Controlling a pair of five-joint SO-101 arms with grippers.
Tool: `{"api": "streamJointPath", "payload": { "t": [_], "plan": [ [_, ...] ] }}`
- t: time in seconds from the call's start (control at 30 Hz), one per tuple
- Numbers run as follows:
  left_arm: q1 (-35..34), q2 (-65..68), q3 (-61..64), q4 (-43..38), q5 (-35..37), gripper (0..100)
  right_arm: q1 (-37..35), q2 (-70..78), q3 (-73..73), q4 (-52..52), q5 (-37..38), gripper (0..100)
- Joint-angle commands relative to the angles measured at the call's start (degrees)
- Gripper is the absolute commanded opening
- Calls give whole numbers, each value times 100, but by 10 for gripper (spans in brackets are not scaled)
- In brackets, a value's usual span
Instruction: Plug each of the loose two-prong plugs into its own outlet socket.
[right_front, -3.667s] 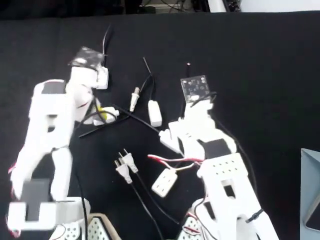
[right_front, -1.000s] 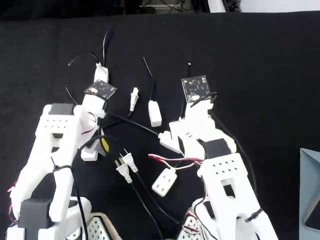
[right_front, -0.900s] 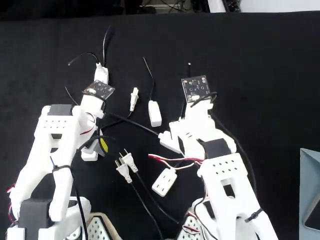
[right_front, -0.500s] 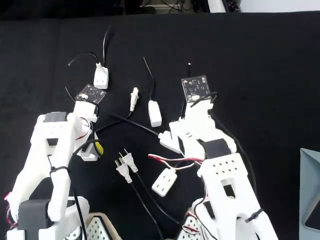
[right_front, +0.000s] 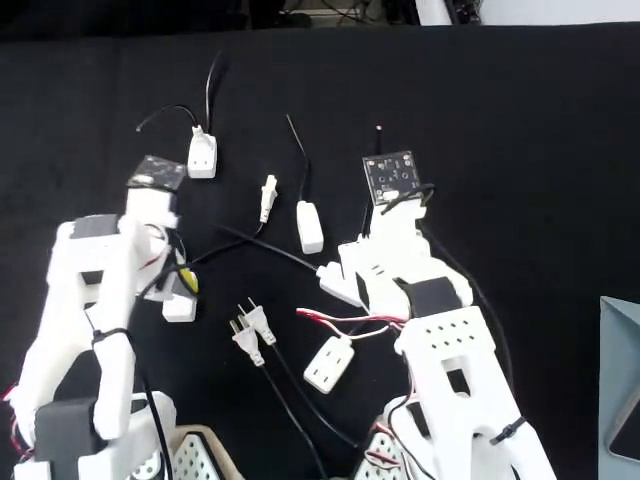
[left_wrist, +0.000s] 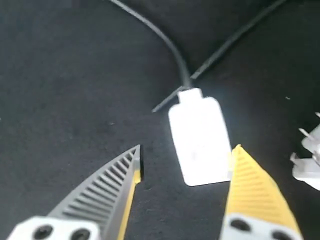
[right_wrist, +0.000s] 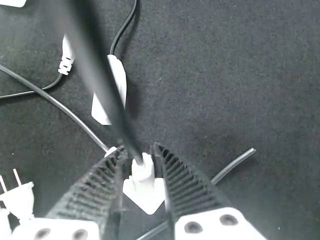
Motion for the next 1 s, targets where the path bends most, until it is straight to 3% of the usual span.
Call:
{"api": "streamJointPath", "payload": {
  "t": [0.0,0.7,0.97],
  "plan": [
    [-295,-158,-295,62,44,273,9,4,-48,-79,-35,11],
    [453,-176,725,-615,79,239,9,4,-48,-70,-53,11],
    [189,-800,-435,782,44,228,9,4,-31,-70,-53,11]
  ]
}}
